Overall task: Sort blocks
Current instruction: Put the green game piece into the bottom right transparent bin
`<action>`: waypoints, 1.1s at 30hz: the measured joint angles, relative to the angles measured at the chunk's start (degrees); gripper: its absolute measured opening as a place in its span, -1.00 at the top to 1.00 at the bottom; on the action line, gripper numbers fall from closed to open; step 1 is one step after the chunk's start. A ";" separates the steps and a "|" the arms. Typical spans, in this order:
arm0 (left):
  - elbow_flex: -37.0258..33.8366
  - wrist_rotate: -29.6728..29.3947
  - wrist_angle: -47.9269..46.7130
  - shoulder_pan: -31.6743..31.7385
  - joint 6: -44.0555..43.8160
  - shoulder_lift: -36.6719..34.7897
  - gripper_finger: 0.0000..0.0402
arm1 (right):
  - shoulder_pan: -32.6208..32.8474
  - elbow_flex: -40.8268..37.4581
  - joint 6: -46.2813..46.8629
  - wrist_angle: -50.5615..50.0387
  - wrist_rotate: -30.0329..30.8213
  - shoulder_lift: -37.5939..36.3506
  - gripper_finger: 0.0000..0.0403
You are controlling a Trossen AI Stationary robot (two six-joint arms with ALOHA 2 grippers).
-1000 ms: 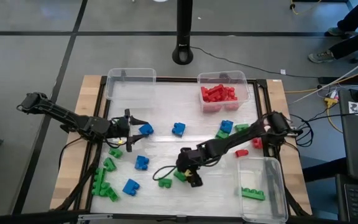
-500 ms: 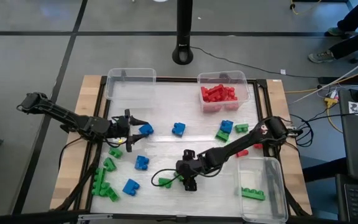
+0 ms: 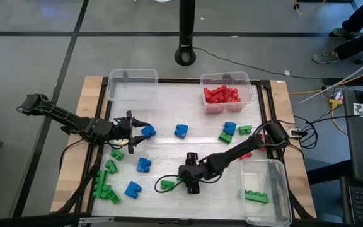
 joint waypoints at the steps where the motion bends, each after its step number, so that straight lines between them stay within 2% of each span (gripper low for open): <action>1: 0.00 0.00 0.03 0.00 0.00 0.00 -0.19 | -0.01 0.00 -0.45 -0.04 0.73 0.00 -0.34; 8: 0.00 -0.04 0.03 0.09 0.19 0.00 -0.19 | 0.00 0.00 -4.63 -0.03 1.66 0.00 0.17; 15: 0.00 -0.04 0.02 0.11 0.44 0.00 -0.19 | 0.09 -0.13 -6.53 -4.57 3.90 -2.54 0.17; 24: 0.00 -0.04 0.01 0.11 0.59 0.00 -0.19 | 0.77 -0.11 -3.53 -20.78 7.88 -15.03 0.17; 33: 0.00 -0.05 -0.18 0.15 0.59 0.00 -0.19 | 7.59 -0.08 9.81 -41.19 13.93 -29.03 0.16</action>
